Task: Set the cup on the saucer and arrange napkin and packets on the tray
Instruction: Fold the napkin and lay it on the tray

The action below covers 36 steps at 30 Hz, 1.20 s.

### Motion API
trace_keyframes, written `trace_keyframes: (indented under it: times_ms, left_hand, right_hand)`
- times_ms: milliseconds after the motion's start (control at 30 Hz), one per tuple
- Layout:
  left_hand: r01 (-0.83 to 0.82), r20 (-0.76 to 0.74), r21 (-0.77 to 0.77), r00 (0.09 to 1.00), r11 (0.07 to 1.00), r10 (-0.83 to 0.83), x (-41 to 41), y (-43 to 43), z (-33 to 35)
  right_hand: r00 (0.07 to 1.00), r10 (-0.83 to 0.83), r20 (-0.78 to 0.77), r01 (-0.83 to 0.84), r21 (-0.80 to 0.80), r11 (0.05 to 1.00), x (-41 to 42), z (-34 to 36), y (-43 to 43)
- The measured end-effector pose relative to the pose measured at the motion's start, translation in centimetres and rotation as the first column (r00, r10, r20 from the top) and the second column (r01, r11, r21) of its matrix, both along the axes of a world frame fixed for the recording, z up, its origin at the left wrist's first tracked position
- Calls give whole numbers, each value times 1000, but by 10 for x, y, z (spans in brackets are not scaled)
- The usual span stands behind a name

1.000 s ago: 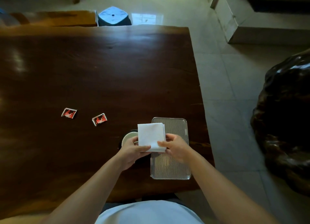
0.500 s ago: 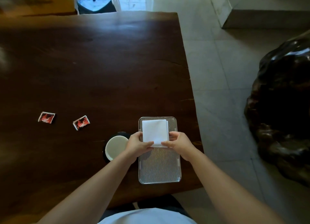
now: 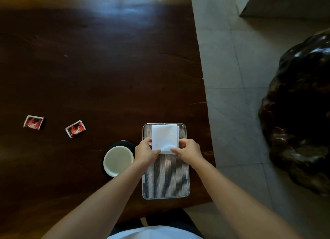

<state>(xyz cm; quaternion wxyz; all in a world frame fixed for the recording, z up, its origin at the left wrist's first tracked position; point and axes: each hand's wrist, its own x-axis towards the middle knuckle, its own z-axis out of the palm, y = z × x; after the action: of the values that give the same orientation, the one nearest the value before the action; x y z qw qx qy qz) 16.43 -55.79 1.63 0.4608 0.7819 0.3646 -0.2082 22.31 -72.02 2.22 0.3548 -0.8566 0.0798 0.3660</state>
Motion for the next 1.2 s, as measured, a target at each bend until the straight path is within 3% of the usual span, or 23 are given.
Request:
trace_keyframes:
  times_ms: [167,533,667,733,933,1200]
  left_hand:
    - [19,12,23,1000,1000,-19,2,2,-4]
    - [27,-13,16,1000,999,-27,5,11,-4]
    - [35,13,76,999,996,-36,7,24,10]
    - [-6,50,89,999,996,1,7,37,22]
    - [-121,127,88,986,989,109,-13,91,51]
    - [-244,56,168,970,955,238,-77,202,57]
  right_hand:
    - [999,17,51,-14,-54,998,-1,-2,-1]
    - [992,129,4,-126,-183,975,3,4,8]
    - [979,111,173,-45,-342,938,6,18,25]
    - [960,94,262,-19,-276,961,6,23,44]
    - [927,239,289,-211,-124,970,7,37,126]
    - [875,398,277,-394,-72,916,-21,42,230]
